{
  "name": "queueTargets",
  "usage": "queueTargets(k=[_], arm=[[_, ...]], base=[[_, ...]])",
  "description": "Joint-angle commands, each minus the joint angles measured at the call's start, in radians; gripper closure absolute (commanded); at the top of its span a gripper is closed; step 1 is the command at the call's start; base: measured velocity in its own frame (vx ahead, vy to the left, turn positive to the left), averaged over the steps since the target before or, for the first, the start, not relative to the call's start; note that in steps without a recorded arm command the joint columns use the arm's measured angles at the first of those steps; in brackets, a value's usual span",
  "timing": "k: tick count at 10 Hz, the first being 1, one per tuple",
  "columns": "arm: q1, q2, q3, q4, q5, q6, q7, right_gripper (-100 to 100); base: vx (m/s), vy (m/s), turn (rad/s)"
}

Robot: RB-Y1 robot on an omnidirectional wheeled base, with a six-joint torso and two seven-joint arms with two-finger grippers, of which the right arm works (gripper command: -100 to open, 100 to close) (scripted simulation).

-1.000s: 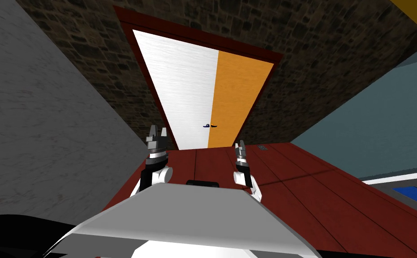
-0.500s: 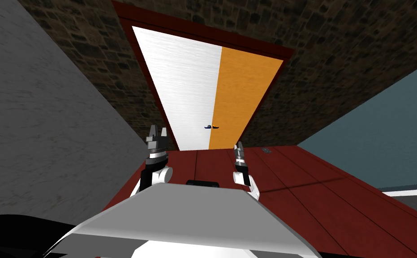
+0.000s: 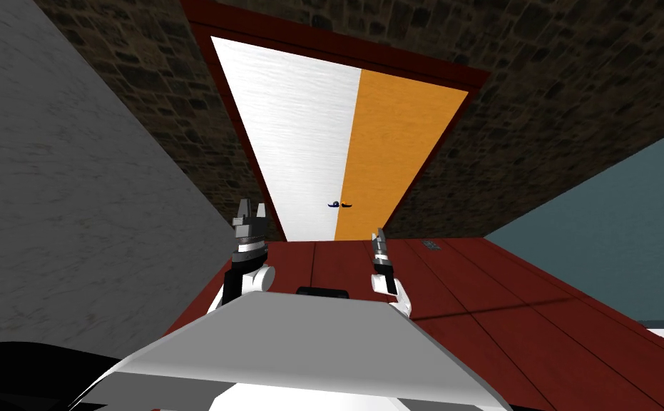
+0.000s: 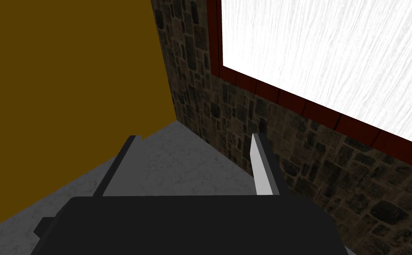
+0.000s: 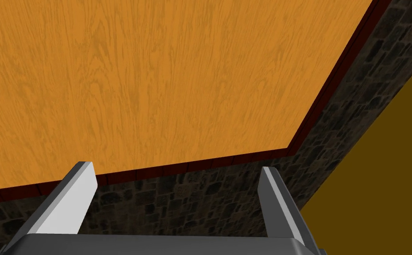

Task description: Pull the door open

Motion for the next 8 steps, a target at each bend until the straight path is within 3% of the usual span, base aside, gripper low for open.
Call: queueTargets(k=[1, 6, 8], arm=[[-0.017, -0.001, -0.004, 0.046, 0.007, -0.011, -0.005, -100], [-0.072, -0.013, -0.018, 0.193, 0.023, -0.048, -0.027, -100], [-0.083, -0.015, -0.020, 0.222, 0.027, -0.055, -0.031, -100]], base=[[0.103, 0.002, 0.058], [0.102, 0.008, 0.060], [0.082, 0.006, 0.039]])
